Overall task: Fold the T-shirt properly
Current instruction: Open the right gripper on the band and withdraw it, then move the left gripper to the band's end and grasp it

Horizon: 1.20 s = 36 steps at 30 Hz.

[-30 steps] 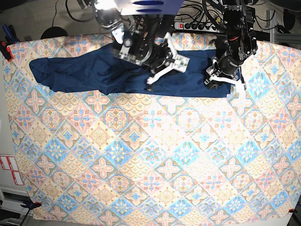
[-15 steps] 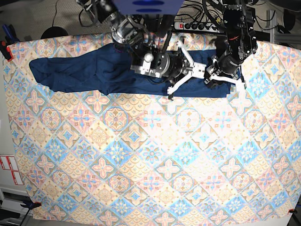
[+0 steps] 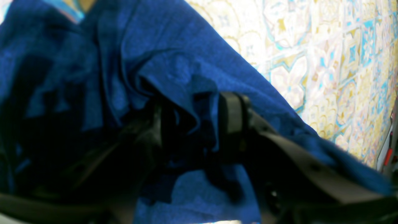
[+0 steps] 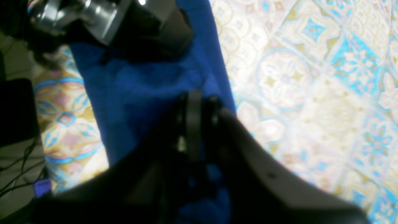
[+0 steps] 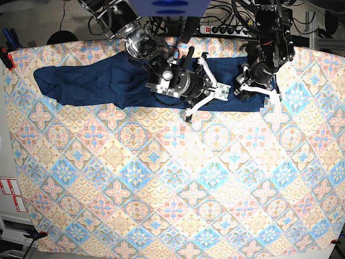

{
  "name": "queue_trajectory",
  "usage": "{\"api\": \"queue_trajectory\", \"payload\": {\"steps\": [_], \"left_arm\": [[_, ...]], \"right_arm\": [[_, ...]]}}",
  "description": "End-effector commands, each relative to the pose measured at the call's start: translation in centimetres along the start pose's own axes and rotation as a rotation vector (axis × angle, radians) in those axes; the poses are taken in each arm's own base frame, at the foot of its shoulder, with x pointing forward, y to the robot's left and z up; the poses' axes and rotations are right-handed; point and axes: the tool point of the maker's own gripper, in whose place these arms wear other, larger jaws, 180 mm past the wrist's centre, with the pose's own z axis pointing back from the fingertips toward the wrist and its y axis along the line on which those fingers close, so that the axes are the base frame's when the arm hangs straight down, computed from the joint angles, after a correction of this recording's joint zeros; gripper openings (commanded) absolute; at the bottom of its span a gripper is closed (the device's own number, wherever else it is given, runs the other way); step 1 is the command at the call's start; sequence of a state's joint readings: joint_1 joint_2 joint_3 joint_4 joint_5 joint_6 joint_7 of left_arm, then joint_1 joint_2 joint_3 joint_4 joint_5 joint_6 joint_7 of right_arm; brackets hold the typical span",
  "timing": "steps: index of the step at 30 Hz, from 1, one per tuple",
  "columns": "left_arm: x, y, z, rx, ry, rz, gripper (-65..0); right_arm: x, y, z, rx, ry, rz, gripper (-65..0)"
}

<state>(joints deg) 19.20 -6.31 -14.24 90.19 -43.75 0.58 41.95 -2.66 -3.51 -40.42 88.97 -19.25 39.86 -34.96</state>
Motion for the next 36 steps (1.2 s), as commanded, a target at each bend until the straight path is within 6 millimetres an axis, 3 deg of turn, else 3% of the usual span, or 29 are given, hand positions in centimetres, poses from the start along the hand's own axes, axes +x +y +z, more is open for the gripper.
{"api": "queue_trajectory", "payload": {"steps": [1,6,11,16,22,26,36], "left_arm": [[0.8,-0.6,0.2,-0.022,-0.026,-0.004,-42.1],[0.8,-0.7,0.3,-0.024,-0.027,-0.004,-42.1],[2.1,-1.5,1.8,-0.044,-0.073,-0.038,-42.0],[4.5,-0.7,4.6,-0.020,-0.164,-0.047,-42.0],[5.8,2.7,7.0,0.063,-0.215,-0.025,-42.0],[6.6,3.9,7.7,0.076,-0.239,0.021,-42.0],[6.8,5.1,6.9,0.077,-0.083,-0.007,-41.8]], "right_arm": [[1.5,-0.2,-0.2,0.003,-0.044,-0.002,-56.4],[1.9,-0.8,-0.8,0.003,-0.041,-0.003,-44.5],[0.7,-4.4,0.4,-0.085,-0.042,-0.078,-43.1],[-0.8,-11.1,4.1,-0.272,-0.058,-0.164,-45.0],[-3.1,-15.7,8.7,-0.445,-0.058,-0.241,-45.1],[-5.2,-14.6,9.8,-0.471,-0.033,-0.300,-45.8],[-6.3,-12.1,11.1,-0.477,-0.013,-0.310,-45.8]]}}
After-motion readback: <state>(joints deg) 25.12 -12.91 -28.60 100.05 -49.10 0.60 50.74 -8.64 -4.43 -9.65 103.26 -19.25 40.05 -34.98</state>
